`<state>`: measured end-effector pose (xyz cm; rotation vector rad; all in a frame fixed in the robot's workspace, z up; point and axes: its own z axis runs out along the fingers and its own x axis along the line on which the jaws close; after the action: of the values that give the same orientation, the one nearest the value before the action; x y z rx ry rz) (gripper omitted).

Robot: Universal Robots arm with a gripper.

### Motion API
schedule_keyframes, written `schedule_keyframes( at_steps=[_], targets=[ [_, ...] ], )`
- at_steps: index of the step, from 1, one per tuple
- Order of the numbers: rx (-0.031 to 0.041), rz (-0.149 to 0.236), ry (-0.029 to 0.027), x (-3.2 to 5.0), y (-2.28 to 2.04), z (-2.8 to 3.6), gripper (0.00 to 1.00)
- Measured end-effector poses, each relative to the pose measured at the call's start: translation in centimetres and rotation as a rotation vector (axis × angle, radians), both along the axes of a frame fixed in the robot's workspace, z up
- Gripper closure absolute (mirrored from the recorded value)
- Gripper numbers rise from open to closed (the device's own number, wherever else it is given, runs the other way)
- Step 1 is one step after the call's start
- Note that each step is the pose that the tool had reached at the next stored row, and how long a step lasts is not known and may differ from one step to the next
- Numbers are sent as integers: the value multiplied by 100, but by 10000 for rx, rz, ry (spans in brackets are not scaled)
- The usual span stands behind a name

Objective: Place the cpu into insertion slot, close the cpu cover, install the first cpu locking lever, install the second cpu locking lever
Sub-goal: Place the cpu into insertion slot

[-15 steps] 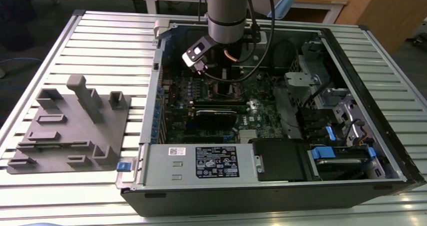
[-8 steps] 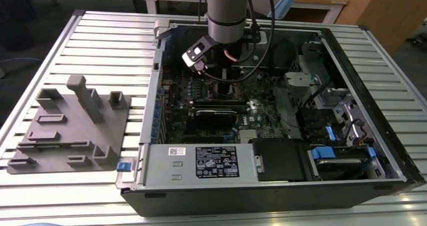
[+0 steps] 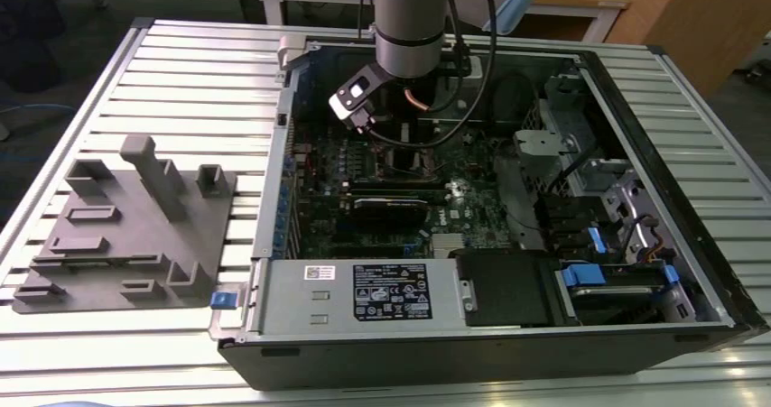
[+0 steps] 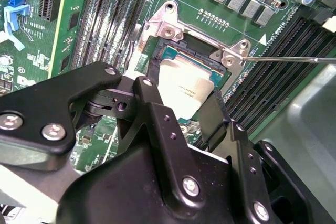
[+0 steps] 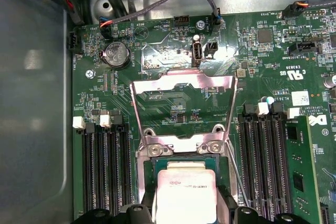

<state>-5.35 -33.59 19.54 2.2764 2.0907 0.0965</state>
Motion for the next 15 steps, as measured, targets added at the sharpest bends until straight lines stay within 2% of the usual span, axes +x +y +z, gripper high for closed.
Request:
schedule_keyframes(
  at_steps=[5,10,15],
  targets=[
    [-2,8,1,0,0,1,47],
    [2,306,2,0,0,-1,47],
    [4,348,1,0,0,-1,47]
  ],
)
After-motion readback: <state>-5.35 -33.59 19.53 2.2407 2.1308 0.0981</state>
